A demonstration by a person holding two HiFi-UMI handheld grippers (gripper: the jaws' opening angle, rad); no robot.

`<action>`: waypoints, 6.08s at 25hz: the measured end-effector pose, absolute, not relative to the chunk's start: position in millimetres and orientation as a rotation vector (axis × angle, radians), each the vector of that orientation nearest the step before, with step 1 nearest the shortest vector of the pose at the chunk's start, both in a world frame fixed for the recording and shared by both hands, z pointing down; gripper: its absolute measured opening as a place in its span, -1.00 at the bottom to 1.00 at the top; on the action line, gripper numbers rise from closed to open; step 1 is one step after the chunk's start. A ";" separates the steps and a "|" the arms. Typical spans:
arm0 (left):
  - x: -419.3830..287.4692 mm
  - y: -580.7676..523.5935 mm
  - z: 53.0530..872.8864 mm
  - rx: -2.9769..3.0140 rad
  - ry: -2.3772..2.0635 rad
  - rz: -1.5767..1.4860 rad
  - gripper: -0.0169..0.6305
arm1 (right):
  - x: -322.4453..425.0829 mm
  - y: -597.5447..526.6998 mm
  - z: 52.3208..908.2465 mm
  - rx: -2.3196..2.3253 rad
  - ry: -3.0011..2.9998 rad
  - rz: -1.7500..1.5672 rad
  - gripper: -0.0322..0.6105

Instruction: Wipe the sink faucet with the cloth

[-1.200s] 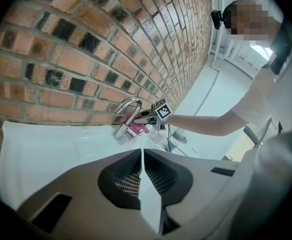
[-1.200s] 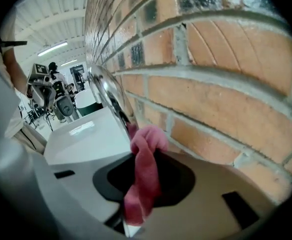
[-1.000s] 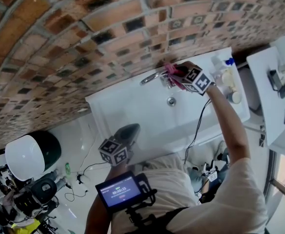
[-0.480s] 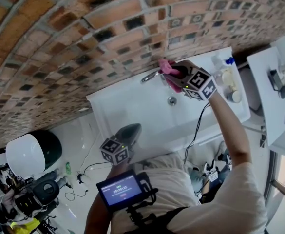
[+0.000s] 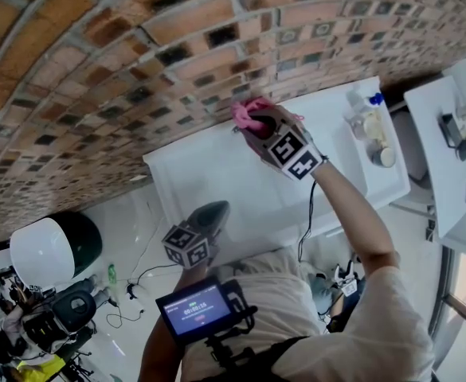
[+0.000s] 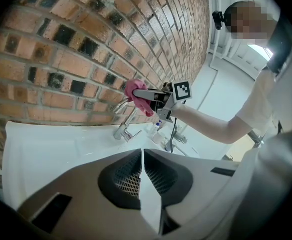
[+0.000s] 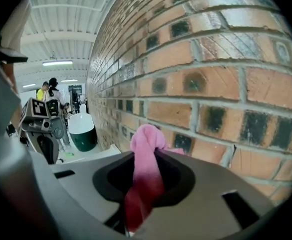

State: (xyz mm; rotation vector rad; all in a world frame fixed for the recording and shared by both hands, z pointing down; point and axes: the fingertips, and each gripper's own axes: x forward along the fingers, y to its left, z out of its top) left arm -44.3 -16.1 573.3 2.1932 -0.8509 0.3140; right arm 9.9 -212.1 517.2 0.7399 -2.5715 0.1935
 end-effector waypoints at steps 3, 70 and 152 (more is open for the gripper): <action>-46.3 -15.7 571.2 2.190 -0.857 0.310 -0.96 | -11.6 -205.0 526.1 0.741 -2.521 0.115 -0.61; -107.3 5.2 570.0 2.118 -0.935 0.242 -0.96 | 103.9 -231.1 675.5 2.102 -2.020 1.503 -0.63; -57.4 2.6 572.9 2.135 -0.898 0.245 -0.96 | 42.1 -169.7 689.4 0.785 -1.885 -0.263 -0.63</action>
